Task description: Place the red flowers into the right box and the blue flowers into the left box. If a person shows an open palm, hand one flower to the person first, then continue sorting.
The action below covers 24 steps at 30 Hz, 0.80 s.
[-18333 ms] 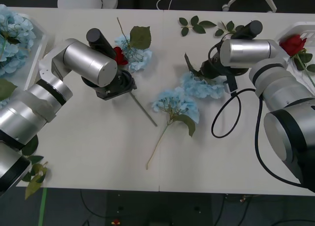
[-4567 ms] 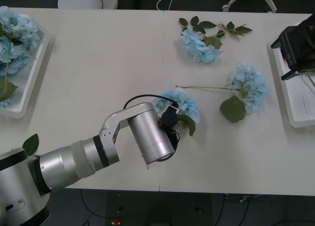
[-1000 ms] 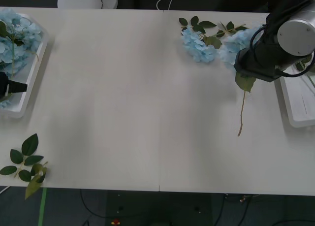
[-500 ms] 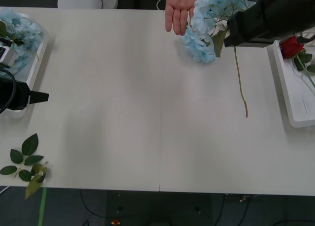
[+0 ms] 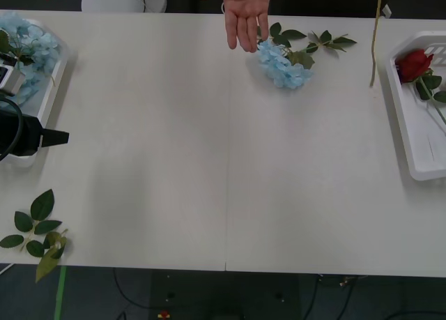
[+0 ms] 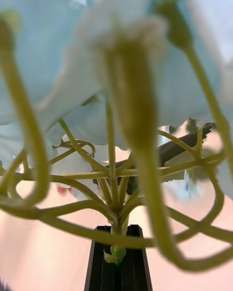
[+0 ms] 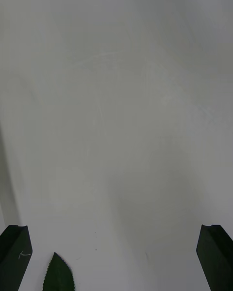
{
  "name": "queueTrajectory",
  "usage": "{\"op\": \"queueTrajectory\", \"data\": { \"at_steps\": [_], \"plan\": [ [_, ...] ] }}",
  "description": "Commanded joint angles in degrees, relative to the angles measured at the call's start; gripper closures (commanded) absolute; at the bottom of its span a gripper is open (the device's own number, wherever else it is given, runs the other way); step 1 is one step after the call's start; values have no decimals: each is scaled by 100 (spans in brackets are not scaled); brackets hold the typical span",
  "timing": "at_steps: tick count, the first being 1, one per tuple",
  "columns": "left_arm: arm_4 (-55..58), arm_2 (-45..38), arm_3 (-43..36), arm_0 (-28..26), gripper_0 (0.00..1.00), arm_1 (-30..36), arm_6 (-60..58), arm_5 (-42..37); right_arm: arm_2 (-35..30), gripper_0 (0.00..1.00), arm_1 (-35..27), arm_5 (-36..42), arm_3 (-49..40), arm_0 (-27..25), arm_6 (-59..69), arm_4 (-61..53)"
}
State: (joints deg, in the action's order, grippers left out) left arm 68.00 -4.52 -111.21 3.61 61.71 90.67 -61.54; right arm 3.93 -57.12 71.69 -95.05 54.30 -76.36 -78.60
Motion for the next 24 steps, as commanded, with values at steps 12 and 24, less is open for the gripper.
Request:
{"op": "queueTrajectory", "data": {
  "at_steps": [12, 24],
  "plan": [
    [-50, -198, -155, -97, 0, -1, -146, 72, -156, 100, 1326, -2581, 92, 20, -1504, 1321],
    [-50, -198, -155, -97, 0, -1, -146, 72, 521, 100, 2100, -4400, 382, 178, -1583, 2806]
  ]
}}
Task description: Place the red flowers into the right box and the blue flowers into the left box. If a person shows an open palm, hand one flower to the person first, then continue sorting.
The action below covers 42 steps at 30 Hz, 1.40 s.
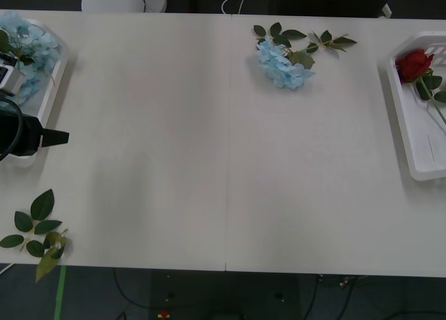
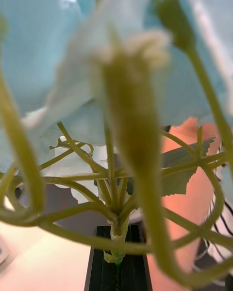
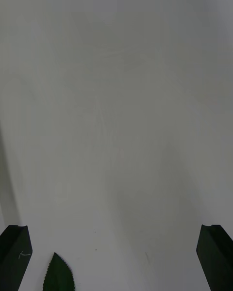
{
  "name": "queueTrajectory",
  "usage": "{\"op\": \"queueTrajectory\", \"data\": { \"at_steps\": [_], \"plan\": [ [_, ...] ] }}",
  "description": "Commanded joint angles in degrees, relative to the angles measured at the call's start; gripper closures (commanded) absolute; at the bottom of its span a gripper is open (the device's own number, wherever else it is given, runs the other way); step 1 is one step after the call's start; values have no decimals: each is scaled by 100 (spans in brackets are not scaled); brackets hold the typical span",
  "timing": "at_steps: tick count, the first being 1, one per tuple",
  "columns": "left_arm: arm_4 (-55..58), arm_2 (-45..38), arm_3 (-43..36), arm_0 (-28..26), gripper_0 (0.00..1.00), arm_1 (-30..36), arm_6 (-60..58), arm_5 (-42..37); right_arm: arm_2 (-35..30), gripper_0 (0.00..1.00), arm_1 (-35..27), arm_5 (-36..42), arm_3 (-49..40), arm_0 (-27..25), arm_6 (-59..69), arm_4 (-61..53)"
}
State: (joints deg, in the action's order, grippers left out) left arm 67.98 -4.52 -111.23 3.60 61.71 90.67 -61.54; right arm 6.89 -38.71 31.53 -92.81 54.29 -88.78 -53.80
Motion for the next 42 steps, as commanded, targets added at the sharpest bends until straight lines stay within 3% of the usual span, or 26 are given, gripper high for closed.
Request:
{"op": "queueTrajectory", "data": {
  "at_steps": [1, 14, 16, 17, 18, 20, 21, 25, 32, 42],
  "plan": [
    [-48, -198, -153, -96, 0, -1, -146, 72, 286, 100, 294, -516, 202, 187, -341, 423],
    [-48, -198, -153, -96, 0, -1, -146, 72, 506, 100, 373, -798, 290, 222, -262, 845],
    [-48, -198, -153, -96, 0, -1, -146, 72, 524, 88, 373, -798, 290, 231, -253, 863],
    [-48, -198, -153, -96, 0, -1, -146, 72, 532, 68, 356, -798, 290, 231, -245, 845],
    [-48, -198, -153, -96, 0, -1, -146, 72, 532, 55, 356, -798, 290, 222, -227, 836],
    [-48, -198, -153, -96, 0, -1, -146, 72, 532, 36, 347, -798, 290, 231, -192, 792],
    [-48, -198, -153, -96, 0, -1, -146, 72, 532, 29, 338, -789, 290, 231, -166, 766],
    [-48, -198, -153, -96, 0, -1, -146, 72, 532, 16, 321, -789, 290, 231, -95, 696],
    [-48, -198, -153, -96, 0, -1, -146, 72, 532, 10, 75, -701, 210, 222, 45, 432],
    [-48, -198, -153, -96, 0, -1, -146, 72, 937, 9, -1340, 1347, -238, 222, -174, -245]
  ]
}}
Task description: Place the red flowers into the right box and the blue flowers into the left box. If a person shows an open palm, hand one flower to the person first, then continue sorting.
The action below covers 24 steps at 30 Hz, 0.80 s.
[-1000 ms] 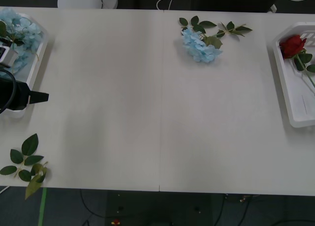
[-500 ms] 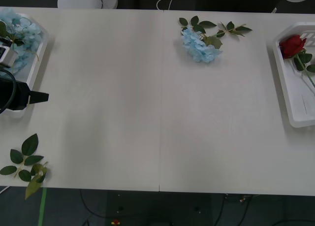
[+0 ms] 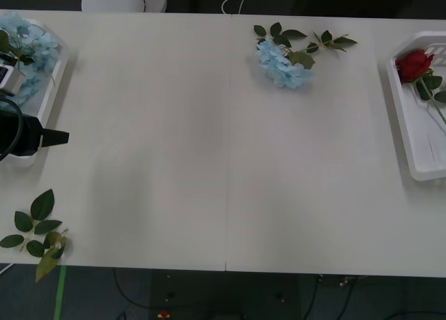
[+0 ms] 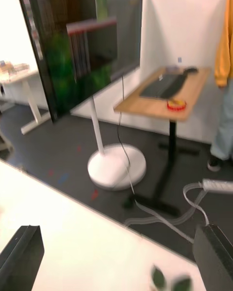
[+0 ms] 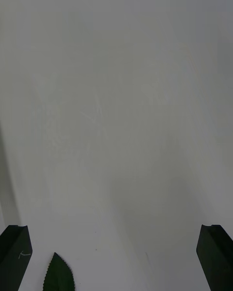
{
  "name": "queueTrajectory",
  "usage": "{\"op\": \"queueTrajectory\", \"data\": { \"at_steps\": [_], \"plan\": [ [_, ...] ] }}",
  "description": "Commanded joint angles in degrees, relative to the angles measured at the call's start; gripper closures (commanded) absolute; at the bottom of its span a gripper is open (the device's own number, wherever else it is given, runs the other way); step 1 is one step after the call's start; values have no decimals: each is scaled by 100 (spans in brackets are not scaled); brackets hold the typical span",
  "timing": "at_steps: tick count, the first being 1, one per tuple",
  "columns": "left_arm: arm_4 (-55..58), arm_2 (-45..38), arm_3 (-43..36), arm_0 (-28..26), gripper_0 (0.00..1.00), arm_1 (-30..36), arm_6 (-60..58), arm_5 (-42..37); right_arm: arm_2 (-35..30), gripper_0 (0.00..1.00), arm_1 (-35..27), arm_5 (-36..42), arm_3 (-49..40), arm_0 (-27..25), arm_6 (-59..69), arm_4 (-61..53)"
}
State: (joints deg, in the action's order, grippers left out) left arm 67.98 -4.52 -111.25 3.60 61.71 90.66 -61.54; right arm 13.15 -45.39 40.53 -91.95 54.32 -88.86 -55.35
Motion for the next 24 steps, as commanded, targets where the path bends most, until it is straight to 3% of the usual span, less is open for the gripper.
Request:
{"op": "queueTrajectory", "data": {
  "at_steps": [1, 7, 14, 24],
  "plan": [
    [-48, -198, -151, -96, 0, -1, -146, 72, 434, 9, -760, 596, -315, 219, -211, -20],
    [-48, -198, -151, -96, 0, -1, -146, 72, 873, 9, -857, 1088, -262, 44, -624, 692],
    [-48, -198, -151, -96, 0, -1, -146, 72, 1058, 9, -796, 1800, 256, -53, -2558, 886],
    [-48, -198, -151, -96, 0, -1, -146, 72, 1172, 9, -611, 1888, 1171, -62, -4588, 1079]
  ]
}}
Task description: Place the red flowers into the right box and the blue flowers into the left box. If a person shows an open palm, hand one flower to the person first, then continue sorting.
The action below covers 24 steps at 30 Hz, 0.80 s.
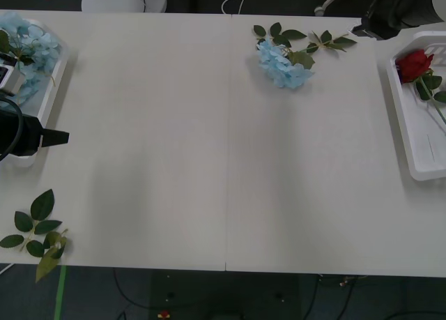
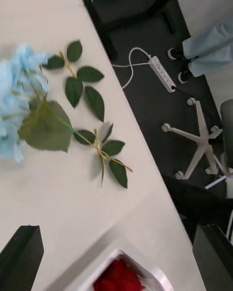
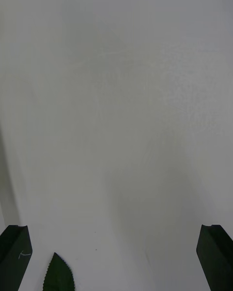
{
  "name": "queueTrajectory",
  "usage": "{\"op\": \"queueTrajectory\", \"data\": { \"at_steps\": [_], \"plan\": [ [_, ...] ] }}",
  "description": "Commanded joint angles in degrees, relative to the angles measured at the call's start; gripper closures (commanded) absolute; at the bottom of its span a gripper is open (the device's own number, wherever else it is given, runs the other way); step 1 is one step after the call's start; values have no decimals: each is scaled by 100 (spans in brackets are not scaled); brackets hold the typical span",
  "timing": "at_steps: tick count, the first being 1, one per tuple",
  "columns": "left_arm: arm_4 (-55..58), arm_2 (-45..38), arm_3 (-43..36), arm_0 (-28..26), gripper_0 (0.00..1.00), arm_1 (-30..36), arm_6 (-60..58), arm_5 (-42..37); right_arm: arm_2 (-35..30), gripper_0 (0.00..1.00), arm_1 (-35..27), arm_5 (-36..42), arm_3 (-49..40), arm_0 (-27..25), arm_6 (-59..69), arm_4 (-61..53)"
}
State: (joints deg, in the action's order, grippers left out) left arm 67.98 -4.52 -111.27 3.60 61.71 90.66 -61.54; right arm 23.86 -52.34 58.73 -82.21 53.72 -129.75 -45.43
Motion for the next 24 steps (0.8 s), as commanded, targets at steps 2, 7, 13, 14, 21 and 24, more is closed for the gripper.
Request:
{"op": "queueTrajectory", "data": {
  "at_steps": [2, 7, 13, 14, 21, 24],
  "plan": [
    [-48, -198, -150, -96, 0, -1, -145, 72, 198, 9, 136, 209, 284, -10, -850, 237],
    [-48, -198, -150, -96, 0, -1, -145, 72, 619, 9, 312, 314, 434, -10, -1430, 870],
    [-48, -198, -150, -96, 0, -1, -145, 72, 839, 9, 707, 306, 794, -1, -1870, 1538],
    [-48, -198, -150, -96, 0, -1, -145, 72, 839, 9, 787, 306, 882, -1, -2010, 1608],
    [-48, -198, -150, -96, 0, -1, -145, 72, 1033, 9, 1147, 279, 1154, -1, -2525, 1968],
    [-48, -198, -150, -96, 0, -1, -145, 72, 1164, 9, 1279, 183, 1269, -1, -2525, 2135]
  ]
}}
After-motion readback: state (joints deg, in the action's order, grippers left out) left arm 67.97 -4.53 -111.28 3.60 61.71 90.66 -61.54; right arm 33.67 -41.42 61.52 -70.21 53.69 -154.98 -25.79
